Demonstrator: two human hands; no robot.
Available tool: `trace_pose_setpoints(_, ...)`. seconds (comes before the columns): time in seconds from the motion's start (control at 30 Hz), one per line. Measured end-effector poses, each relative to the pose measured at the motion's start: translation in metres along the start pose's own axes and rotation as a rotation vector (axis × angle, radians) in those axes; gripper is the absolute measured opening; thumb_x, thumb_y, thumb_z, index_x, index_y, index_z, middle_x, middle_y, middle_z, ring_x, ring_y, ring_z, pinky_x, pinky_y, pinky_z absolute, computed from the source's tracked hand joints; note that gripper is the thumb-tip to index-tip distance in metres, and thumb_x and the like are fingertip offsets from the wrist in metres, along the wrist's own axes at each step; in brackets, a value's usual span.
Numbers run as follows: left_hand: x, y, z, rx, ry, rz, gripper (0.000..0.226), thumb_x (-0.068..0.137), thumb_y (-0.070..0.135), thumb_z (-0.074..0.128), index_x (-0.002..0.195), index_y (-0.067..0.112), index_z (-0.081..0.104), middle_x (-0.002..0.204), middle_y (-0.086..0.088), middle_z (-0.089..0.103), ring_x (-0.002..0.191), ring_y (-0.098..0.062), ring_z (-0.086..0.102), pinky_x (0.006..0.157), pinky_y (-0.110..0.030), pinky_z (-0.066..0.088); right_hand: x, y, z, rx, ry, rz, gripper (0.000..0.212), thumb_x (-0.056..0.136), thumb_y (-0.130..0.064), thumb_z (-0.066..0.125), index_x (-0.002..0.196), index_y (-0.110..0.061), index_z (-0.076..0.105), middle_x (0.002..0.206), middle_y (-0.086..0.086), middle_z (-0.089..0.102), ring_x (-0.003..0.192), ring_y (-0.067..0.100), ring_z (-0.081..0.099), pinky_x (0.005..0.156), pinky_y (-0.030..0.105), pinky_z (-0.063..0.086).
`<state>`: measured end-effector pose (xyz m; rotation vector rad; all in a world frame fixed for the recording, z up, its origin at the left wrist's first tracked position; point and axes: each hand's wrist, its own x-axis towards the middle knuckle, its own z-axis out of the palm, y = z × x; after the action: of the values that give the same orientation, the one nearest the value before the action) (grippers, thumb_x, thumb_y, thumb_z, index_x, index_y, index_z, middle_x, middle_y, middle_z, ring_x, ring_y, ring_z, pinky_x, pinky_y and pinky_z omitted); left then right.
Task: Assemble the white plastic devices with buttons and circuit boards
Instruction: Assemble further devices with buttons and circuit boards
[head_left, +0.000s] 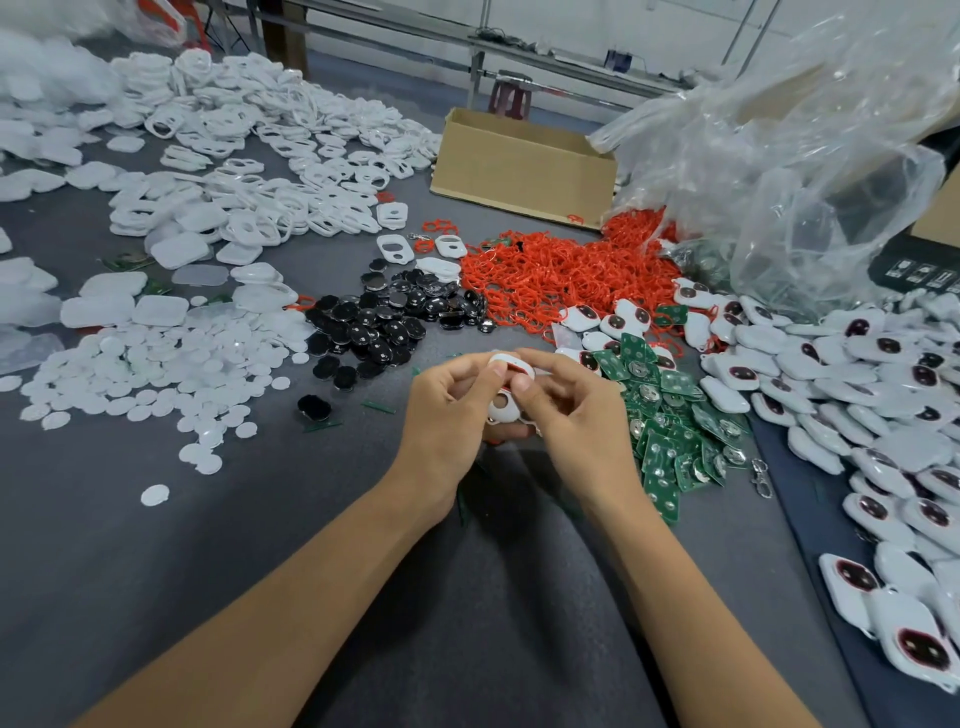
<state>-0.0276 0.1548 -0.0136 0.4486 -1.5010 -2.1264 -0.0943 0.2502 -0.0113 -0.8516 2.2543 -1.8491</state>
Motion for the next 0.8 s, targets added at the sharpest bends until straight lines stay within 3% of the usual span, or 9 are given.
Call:
trace_pose_setpoints(0.13,0.003,-0.004,0.000,0.104,0.118,0.008,0.025,0.097,0.010,0.054,0.078,0.014,0.070,0.063,0.003,0.070,0.053,-0.012,0.062,0.050,-0.031,0.055,0.018,-0.018,0.004,-0.277,0.159,-0.213,0.016,0.088,-0.012,0.064,0.098,-0.021,0.073,0.092,-0.009,0.071,0.083,0.004,0.064,0.074,0.016,0.047)
trace_pose_setpoints(0.23,0.003,-0.008,0.001,0.227,0.165,0.051,0.027,0.097,0.014,0.055,0.073,0.021,0.066,0.062,-0.002,0.070,0.054,-0.023,0.064,0.057,-0.039,0.055,0.057,-0.041,0.017,-0.470,-0.075,-0.256,0.014,0.084,-0.007,0.066,0.090,-0.016,0.077,0.088,-0.003,0.074,0.075,0.003,0.062,0.071,0.008,0.045)
trace_pose_setpoints(0.3,0.001,-0.009,0.002,0.372,0.117,0.145,0.026,0.096,0.018,0.052,0.073,0.019,0.065,0.062,-0.004,0.069,0.047,-0.010,0.060,0.056,-0.027,0.049,0.085,-0.055,0.033,-0.643,-0.307,-0.216,0.013,0.082,-0.008,0.070,0.090,-0.013,0.077,0.087,0.001,0.074,0.072,0.002,0.059,0.065,0.001,0.039)
trace_pose_setpoints(0.37,-0.002,-0.008,0.002,0.501,0.088,0.224,0.027,0.094,0.015,0.051,0.070,0.022,0.063,0.054,0.008,0.065,0.039,0.004,0.051,0.052,-0.016,0.044,0.103,-0.061,0.056,-0.781,-0.496,-0.213,0.016,0.080,-0.007,0.071,0.095,-0.010,0.076,0.091,0.005,0.074,0.075,0.005,0.060,0.068,0.005,0.042)
trace_pose_setpoints(0.43,-0.003,-0.006,0.002,0.553,0.098,0.255,0.038,0.091,0.005,0.050,0.059,0.025,0.053,0.042,0.016,0.055,0.040,0.002,0.052,0.048,-0.009,0.037,0.110,-0.059,0.079,-0.878,-0.622,-0.216,0.021,0.079,-0.004,0.072,0.099,-0.008,0.074,0.095,0.007,0.073,0.083,0.012,0.064,0.077,0.016,0.047)
trace_pose_setpoints(0.53,0.000,-0.006,-0.001,0.542,0.119,0.232,0.041,0.087,-0.001,0.048,0.055,0.023,0.046,0.039,0.010,0.049,0.041,-0.003,0.051,0.044,-0.011,0.037,0.112,-0.054,0.096,-0.941,-0.641,-0.233,0.015,0.079,0.004,0.064,0.091,0.000,0.073,0.091,0.016,0.072,0.087,0.027,0.067,0.078,0.032,0.054)
trace_pose_setpoints(0.6,-0.001,-0.004,-0.001,0.538,0.095,0.222,0.034,0.087,-0.001,0.048,0.060,0.019,0.051,0.048,0.007,0.055,0.043,-0.005,0.051,0.048,-0.022,0.043,0.113,-0.052,0.099,-0.974,-0.617,-0.259,0.015,0.079,0.006,0.055,0.085,0.007,0.069,0.087,0.024,0.070,0.084,0.037,0.065,0.076,0.042,0.054)
trace_pose_setpoints(0.7,-0.001,-0.004,-0.001,0.503,0.063,0.170,0.034,0.091,0.000,0.046,0.064,0.021,0.051,0.050,0.009,0.054,0.041,-0.004,0.052,0.047,-0.016,0.041,0.112,-0.051,0.099,-0.993,-0.614,-0.246,0.011,0.079,0.004,0.057,0.083,-0.004,0.063,0.094,0.015,0.067,0.088,0.032,0.063,0.079,0.042,0.053)
trace_pose_setpoints(0.8,0.000,-0.003,-0.001,0.477,0.062,0.108,0.032,0.091,-0.002,0.043,0.065,0.012,0.053,0.055,-0.001,0.057,0.037,-0.003,0.052,0.041,-0.010,0.036,0.111,-0.053,0.099,-1.008,-0.658,-0.243,0.025,0.078,0.003,0.056,0.097,-0.010,0.065,0.092,0.007,0.062,0.091,0.026,0.060,0.080,0.035,0.052)
